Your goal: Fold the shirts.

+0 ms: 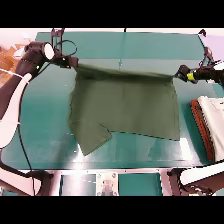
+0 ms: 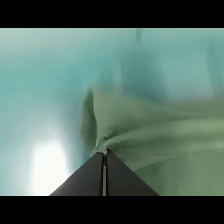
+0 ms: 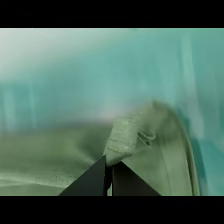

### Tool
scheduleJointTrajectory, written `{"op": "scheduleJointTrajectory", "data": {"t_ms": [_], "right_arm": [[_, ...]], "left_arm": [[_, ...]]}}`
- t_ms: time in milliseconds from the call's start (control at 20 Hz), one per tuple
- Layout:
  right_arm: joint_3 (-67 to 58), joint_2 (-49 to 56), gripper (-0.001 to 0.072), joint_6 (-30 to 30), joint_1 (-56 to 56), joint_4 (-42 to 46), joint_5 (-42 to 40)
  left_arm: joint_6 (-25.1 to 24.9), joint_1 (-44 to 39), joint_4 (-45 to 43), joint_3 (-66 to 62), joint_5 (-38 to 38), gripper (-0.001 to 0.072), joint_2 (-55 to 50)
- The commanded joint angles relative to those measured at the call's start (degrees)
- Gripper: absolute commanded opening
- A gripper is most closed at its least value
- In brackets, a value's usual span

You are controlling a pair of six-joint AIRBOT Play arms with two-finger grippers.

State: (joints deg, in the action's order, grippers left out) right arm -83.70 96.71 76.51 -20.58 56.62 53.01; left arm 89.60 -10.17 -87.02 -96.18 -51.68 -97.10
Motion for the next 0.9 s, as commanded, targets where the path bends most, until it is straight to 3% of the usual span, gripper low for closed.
{"op": "scheduleJointTrajectory", "data": {"t_ms": [0,300,650,850], "right_arm": [[4.5,-2.6,0.0016,4.8,-0.2,8.8,7.6],[15.7,-10.5,0.0017,7.5,-0.2,11.6,9.0],[13.8,-10.7,0.0019,8.4,-0.3,12.3,15.3],[9.5,-10.6,0.0019,8.6,-0.4,17.6,17.4]], "left_arm": [[-2.2,0.0,0.9,1.1,-15.0,0.0024,0.0],[-6.0,0.0,11.4,8.5,-17.9,0.0024,0.0],[-6.1,0.0,13.0,10.3,-18.7,0.0024,0.0],[-6.3,0.0,13.0,10.3,-19.9,0.0024,0.0]]}}
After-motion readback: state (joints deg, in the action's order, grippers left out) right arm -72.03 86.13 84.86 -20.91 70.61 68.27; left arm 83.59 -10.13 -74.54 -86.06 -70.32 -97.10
